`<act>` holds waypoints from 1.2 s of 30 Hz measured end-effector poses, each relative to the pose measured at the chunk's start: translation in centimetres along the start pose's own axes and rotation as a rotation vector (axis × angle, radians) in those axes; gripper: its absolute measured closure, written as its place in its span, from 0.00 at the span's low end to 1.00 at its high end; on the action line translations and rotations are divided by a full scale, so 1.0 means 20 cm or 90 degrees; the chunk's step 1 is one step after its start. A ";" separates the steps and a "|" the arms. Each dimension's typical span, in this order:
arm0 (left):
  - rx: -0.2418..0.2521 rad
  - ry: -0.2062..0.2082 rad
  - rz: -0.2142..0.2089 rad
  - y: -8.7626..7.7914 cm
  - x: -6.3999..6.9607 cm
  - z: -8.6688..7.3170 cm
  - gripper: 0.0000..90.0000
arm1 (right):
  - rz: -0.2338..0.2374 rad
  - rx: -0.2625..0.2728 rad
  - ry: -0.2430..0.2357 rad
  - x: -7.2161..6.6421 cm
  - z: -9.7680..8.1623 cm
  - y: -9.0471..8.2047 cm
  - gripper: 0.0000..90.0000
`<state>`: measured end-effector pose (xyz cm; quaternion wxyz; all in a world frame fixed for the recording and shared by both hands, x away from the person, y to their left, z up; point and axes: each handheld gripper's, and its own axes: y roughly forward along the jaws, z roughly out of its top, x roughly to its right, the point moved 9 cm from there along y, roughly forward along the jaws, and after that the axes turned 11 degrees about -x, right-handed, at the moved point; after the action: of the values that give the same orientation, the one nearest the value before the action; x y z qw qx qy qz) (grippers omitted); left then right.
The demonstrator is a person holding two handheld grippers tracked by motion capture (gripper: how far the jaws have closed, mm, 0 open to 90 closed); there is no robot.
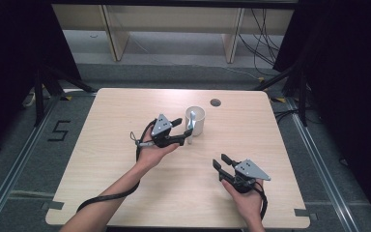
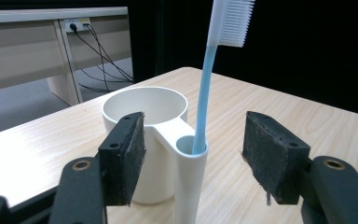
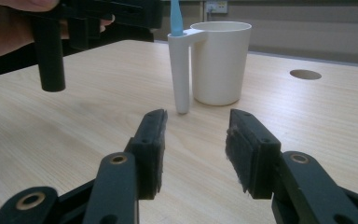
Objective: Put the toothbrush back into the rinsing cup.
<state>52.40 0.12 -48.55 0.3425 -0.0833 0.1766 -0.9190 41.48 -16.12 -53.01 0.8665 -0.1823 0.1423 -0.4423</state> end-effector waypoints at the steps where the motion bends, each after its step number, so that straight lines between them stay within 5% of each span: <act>1: -0.003 -0.002 0.000 -0.01 0.00 0.00 0.41 | -0.010 0.009 -0.011 0.01 0.01 0.00 0.64; 9: -0.012 -0.015 0.002 -0.08 -0.04 -0.03 0.39 | -0.004 0.003 0.010 -0.01 0.00 0.00 0.64; 10: -0.014 -0.013 0.004 -0.10 -0.05 -0.03 0.39 | -0.009 0.014 -0.014 0.01 0.01 0.01 0.63; 14: -0.018 -0.021 0.010 -0.14 -0.06 -0.05 0.38 | -0.020 0.008 -0.016 0.02 0.01 0.00 0.64; 19: -0.019 -0.022 0.010 -0.20 -0.07 -0.06 0.38 | 0.005 0.008 -0.001 0.00 0.00 0.00 0.63; 22: -0.014 -0.032 0.006 -0.23 -0.07 -0.06 0.38 | -0.017 0.001 -0.005 0.02 0.00 0.00 0.63; 36: -0.008 -0.023 0.027 -0.37 -0.12 -0.12 0.38 | -0.018 -0.002 0.007 0.02 -0.01 0.00 0.63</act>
<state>49.12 7.42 -48.01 0.3648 -0.0982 0.1781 -0.9086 41.64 -16.47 -53.17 0.8594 -0.1831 0.1449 -0.4549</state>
